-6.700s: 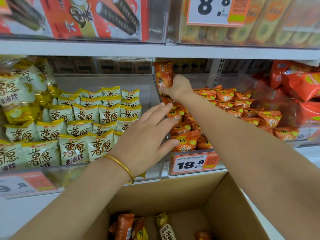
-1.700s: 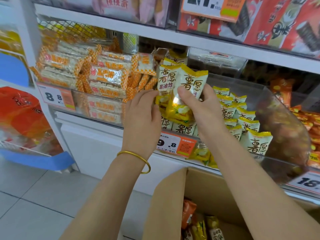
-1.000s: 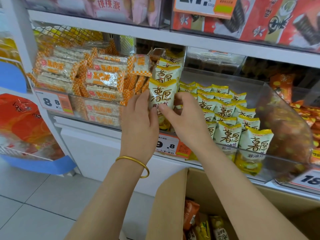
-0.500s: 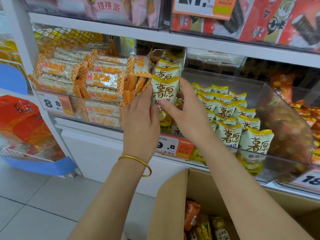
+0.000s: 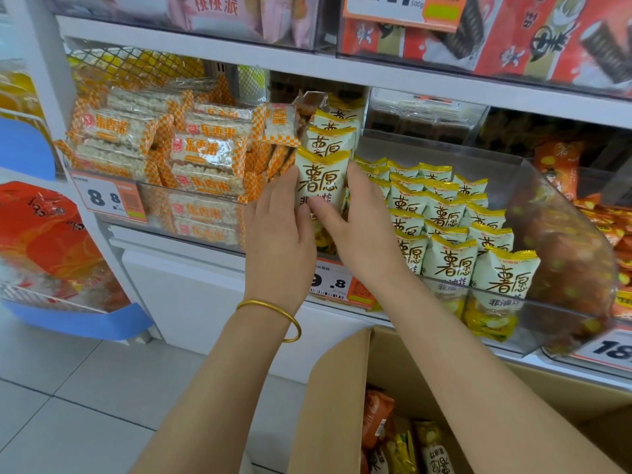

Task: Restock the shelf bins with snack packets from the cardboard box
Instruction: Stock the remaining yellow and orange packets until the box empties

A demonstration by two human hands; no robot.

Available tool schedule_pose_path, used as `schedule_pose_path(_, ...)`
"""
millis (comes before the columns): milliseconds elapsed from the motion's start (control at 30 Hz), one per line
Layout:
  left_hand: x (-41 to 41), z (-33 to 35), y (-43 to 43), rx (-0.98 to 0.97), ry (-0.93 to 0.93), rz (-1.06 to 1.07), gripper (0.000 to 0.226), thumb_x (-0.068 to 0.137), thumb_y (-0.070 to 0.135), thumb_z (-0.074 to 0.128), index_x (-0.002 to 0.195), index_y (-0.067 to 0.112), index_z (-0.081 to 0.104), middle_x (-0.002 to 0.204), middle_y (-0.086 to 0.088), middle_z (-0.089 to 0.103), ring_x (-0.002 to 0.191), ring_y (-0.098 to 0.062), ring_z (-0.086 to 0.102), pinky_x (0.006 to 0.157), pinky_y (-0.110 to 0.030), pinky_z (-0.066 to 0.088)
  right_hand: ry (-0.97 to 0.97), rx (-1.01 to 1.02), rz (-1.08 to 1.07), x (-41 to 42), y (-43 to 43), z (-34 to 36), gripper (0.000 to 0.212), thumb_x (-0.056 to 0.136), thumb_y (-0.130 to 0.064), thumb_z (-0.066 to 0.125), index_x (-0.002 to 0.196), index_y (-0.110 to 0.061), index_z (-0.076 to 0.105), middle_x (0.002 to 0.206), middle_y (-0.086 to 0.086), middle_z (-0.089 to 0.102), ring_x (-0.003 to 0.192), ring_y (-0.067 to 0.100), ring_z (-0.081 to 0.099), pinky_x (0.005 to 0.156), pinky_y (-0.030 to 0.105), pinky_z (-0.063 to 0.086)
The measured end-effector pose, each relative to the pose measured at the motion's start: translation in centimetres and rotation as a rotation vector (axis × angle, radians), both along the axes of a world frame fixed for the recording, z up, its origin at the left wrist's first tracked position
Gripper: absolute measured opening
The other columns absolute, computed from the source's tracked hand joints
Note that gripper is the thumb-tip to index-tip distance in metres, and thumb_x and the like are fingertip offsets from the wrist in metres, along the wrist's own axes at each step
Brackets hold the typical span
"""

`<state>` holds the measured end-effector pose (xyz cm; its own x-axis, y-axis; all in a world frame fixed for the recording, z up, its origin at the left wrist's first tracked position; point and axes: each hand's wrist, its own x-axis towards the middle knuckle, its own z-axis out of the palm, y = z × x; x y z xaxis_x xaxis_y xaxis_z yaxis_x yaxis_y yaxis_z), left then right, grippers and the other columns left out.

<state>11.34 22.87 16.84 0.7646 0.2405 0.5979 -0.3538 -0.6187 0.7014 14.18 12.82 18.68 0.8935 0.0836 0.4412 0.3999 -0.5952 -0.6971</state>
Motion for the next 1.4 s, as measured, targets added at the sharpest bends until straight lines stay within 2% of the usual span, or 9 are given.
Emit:
schedule_pose_path(100,0.0,-0.1,-0.1,-0.032,-0.013,-0.018,0.042,0.094,0.013,0.043,0.135,0.007,0.045,0.130,-0.010,0.050,0.118,-0.027,0.046,0.100,-0.047,0.040,0.028,-0.020,-0.006,0.0,-0.1,-0.1,0.058,0.090,-0.039,0.060,0.140,-0.016,0.039,0.131,0.001,0.050,0.117,0.010,0.045,0.087,0.019,0.037)
schedule_pose_path(300,-0.3,-0.4,0.3,-0.026,-0.047,-0.011,0.045,0.091,0.019,0.042,0.134,0.009,0.045,0.127,-0.009,0.049,0.113,-0.026,0.050,0.092,-0.050,0.045,0.020,0.078,0.022,-0.8,-0.5,0.0,0.065,0.086,-0.040,0.065,0.142,-0.019,0.038,0.132,0.001,0.049,0.119,0.013,0.051,0.094,0.037,0.051)
schedule_pose_path(467,-0.9,-0.4,0.5,0.011,-0.073,0.002,0.044,0.091,0.016,0.045,0.134,0.006,0.045,0.129,-0.013,0.048,0.113,-0.028,0.049,0.093,-0.048,0.046,0.000,0.021,-0.006,-1.9,-1.1,0.1,0.067,0.089,-0.034,0.063,0.146,-0.017,0.032,0.137,0.001,0.043,0.122,0.008,0.045,0.097,0.023,0.046)
schedule_pose_path(633,-2.6,0.0,0.1,0.093,-0.182,0.100,0.036,0.090,0.007,0.050,0.126,0.004,0.051,0.126,-0.016,0.049,0.110,-0.032,0.048,0.093,-0.043,0.043,-0.022,0.052,-0.028,-3.1,-1.8,0.3,0.065,0.090,-0.033,0.063,0.145,-0.018,0.033,0.139,0.002,0.041,0.121,0.014,0.051,0.098,0.031,0.049)
schedule_pose_path(800,-5.1,-0.8,-1.3,0.205,-0.196,0.120,0.030,0.085,0.003,0.054,0.114,0.007,0.059,0.116,-0.012,0.053,0.105,-0.027,0.046,0.088,-0.039,0.040,0.008,0.054,-0.019,-5.0,-3.8,0.3,0.059,0.093,-0.028,0.061,0.145,-0.022,0.033,0.136,-0.002,0.043,0.087,-0.008,0.055,0.072,0.006,0.044)
schedule_pose_path(967,-8.1,-2.3,-3.3,0.308,-0.125,0.041,0.029,0.080,0.005,0.052,0.105,0.012,0.063,0.111,-0.007,0.056,0.099,-0.029,0.052,0.083,-0.034,0.037,-0.007,0.061,0.016,-7.1,-5.7,0.4,0.049,0.094,-0.021,0.058,0.140,-0.019,0.041,0.133,-0.001,0.046,0.085,-0.009,0.055,0.085,0.018,0.048)
schedule_pose_path(1133,-7.2,-2.4,-2.9,0.361,-0.093,0.150,0.038,0.076,0.002,0.056,0.112,0.009,0.061,0.125,-0.014,0.054,0.113,-0.035,0.049,0.094,-0.037,0.033,0.003,-0.034,0.074,-6.6,-5.3,1.0,0.040,0.095,-0.019,0.056,0.134,-0.019,0.048,0.129,0.003,0.054,0.089,0.001,0.054,0.072,0.006,0.040)
schedule_pose_path(1300,-5.1,-2.5,-1.8,0.314,-0.045,0.169,0.053,0.074,-0.005,0.057,0.126,0.005,0.052,0.136,-0.017,0.046,0.125,-0.036,0.041,0.106,-0.047,0.031,0.014,-0.064,0.119,-4.2,-2.2,1.5,0.050,0.093,-0.015,0.058,0.139,-0.017,0.039,0.117,0.009,0.063,0.096,0.022,0.062,0.079,0.034,0.050)
schedule_pose_path(1400,-4.2,-2.4,-1.5,0.288,-0.031,0.150,0.056,0.075,-0.008,0.055,0.129,0.006,0.051,0.137,-0.015,0.047,0.125,-0.034,0.041,0.106,-0.041,0.030,-0.054,-0.069,0.069,-3.2,-0.8,0.7,0.050,0.090,-0.009,0.061,0.134,-0.017,0.040,0.109,0.011,0.061,0.090,0.025,0.061,0.072,0.036,0.049)
